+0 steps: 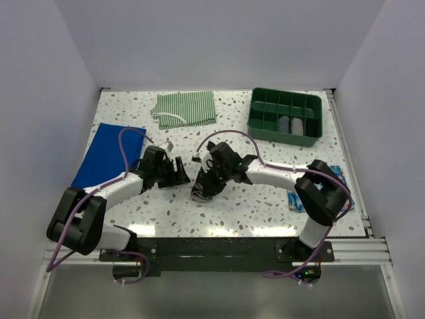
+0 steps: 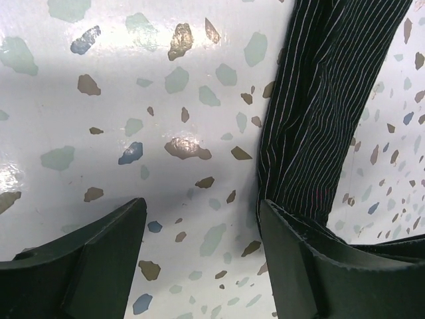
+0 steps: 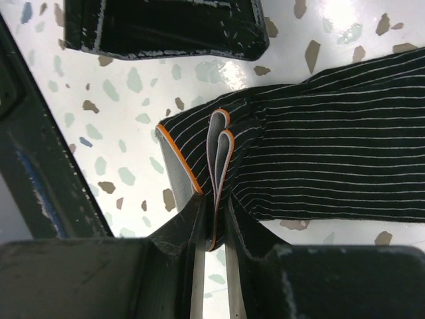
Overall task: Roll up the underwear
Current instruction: Roll the underwear to the center of the board.
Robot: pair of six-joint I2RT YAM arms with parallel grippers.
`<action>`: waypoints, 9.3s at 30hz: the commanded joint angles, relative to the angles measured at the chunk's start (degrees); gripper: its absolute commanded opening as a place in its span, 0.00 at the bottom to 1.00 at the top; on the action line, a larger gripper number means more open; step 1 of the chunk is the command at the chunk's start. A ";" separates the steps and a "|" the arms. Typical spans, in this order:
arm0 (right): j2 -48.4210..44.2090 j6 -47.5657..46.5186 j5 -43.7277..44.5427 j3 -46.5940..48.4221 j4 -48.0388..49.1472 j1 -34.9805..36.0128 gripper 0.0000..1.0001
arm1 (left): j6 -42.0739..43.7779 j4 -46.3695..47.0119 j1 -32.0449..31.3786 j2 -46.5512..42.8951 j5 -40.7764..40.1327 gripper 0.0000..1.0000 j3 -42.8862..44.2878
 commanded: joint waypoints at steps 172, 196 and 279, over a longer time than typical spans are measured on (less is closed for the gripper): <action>1.54 -14.22 41.10 7.89 -3.58 25.50 0.50 | -0.91 -8.54 -2.21 3.08 3.75 0.00 -2.21; 9.10 -16.51 48.49 1.39 2.49 23.21 0.46 | 0.32 -8.01 -2.21 3.87 5.24 0.00 -2.74; 15.86 12.05 -31.03 6.48 1.79 -4.73 0.00 | -2.06 -0.02 -0.10 -22.49 2.16 0.58 -9.50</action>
